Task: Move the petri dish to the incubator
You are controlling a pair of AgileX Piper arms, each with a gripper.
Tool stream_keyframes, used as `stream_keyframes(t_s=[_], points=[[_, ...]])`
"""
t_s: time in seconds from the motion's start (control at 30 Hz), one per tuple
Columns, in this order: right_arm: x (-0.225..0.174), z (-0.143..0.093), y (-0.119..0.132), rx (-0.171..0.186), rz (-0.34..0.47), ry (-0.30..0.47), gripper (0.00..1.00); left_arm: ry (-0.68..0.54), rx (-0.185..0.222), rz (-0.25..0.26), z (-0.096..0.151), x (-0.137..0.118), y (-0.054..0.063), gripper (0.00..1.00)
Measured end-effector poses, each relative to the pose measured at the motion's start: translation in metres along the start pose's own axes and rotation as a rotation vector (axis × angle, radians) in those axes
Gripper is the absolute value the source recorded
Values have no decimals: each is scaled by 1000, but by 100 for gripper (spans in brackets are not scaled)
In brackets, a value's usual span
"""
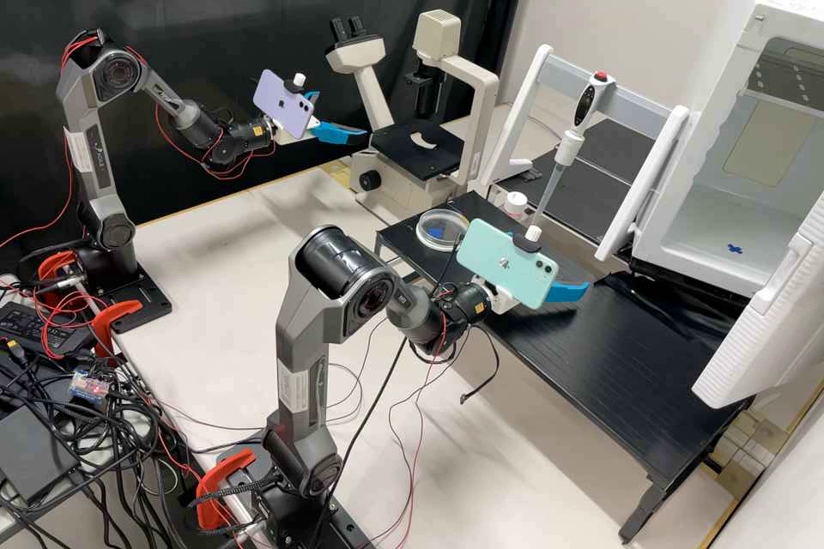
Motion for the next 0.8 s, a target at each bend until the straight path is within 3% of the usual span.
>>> stream_keyframes(t_s=[0.43,0.53,0.8], points=[[-5,-1,1,3,-2,6,100,0,0,0,0,0,0,100],[-10,-5,3,21,3,23,100,0,0,0,0,0,0,100],[-36,-26,6,22,14,153,100,0,0,0,0,0,0,100]])
